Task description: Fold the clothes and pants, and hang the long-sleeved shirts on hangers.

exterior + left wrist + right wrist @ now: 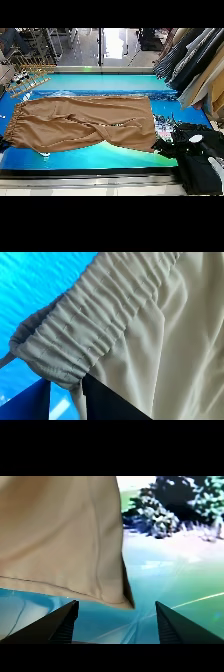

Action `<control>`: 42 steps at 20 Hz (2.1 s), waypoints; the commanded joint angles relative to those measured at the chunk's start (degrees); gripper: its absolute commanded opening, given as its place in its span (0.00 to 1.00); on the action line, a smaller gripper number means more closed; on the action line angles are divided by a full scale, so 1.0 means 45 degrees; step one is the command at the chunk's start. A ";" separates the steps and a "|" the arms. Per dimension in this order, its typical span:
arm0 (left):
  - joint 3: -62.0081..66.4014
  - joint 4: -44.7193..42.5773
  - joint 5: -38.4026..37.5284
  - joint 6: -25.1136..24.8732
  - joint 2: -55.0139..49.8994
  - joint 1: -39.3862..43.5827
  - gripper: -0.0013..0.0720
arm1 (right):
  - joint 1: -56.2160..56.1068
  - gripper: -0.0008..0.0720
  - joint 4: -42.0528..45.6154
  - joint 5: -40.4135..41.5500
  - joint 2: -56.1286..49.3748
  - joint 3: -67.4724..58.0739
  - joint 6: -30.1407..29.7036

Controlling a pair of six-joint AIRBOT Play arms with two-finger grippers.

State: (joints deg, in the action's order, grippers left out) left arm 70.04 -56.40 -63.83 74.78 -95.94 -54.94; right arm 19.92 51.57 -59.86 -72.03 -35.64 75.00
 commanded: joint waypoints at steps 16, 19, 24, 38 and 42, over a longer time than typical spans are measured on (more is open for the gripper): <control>0.2550 -0.0131 -0.0631 -0.1860 0.1005 0.0228 0.03 | -0.1841 0.04 -0.1409 -0.1661 1.0846 -0.4357 0.3939; 0.2589 -0.2501 -0.0743 -0.1933 0.1112 0.0471 0.03 | -0.1841 0.04 0.0685 0.0437 1.0729 -0.4444 0.5056; 0.2574 -0.4323 -0.1443 -0.2195 0.0627 0.0651 0.04 | -0.1817 0.05 0.2608 0.2225 0.5090 -0.2939 0.5591; 0.2565 -0.4328 -0.2744 -0.1554 -0.0233 -0.0024 0.04 | 0.1948 0.61 0.1948 -0.2851 0.4396 0.0942 0.1549; 0.2565 -0.4323 -0.2759 -0.1467 -0.0233 -0.0160 0.04 | 0.3240 0.61 0.1821 -0.5003 0.5897 0.2511 0.1501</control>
State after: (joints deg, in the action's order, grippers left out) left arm 81.56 -75.90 -76.16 67.57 -96.95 -55.13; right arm 30.28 60.62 -73.43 -50.59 -29.76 83.29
